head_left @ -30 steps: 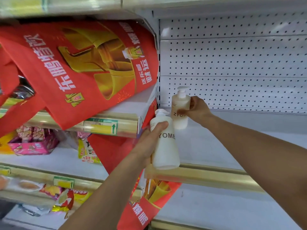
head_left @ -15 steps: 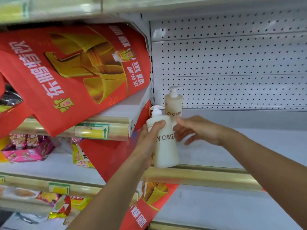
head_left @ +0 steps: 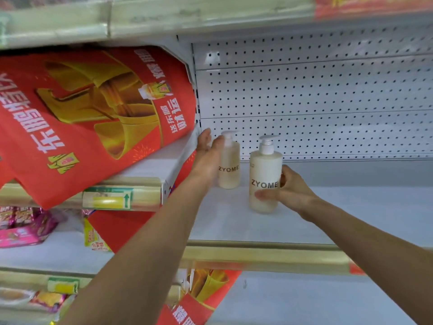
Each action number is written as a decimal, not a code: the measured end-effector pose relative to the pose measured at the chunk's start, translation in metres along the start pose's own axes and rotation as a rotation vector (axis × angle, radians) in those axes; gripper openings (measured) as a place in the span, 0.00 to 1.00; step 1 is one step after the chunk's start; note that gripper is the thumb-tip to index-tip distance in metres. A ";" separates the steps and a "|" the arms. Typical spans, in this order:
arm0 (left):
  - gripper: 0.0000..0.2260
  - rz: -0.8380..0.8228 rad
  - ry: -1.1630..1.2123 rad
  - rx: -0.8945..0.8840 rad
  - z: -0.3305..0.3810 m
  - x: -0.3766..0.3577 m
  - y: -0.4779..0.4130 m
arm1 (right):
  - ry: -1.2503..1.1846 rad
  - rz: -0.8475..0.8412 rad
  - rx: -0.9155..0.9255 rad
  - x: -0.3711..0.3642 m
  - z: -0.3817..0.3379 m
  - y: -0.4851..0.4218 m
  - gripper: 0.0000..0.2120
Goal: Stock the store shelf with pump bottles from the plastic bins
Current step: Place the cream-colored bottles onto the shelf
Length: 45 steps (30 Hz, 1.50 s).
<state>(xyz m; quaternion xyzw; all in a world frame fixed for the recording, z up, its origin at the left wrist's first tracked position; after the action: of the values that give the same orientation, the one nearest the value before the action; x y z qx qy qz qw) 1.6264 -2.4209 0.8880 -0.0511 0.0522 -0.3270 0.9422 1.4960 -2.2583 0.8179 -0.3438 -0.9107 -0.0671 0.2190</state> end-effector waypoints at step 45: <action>0.35 -0.070 -0.889 -0.275 -0.020 -0.022 -0.011 | 0.873 0.223 0.038 0.012 -0.024 -0.039 0.32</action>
<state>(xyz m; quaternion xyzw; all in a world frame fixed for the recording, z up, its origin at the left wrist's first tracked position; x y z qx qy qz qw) 1.5996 -2.4174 0.8708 -0.3124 -0.3155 -0.2949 0.8461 1.4702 -2.2871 0.8458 -0.3751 -0.6914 -0.1651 0.5950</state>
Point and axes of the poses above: each hand's wrist, its own y-axis away from the middle knuckle, its own x-axis out of the back of the hand, z = x × y, the point moved 8 cm from there along -y, towards the middle knuckle, and after that the axes turned 9 degrees about y, right-handed, at the moved point
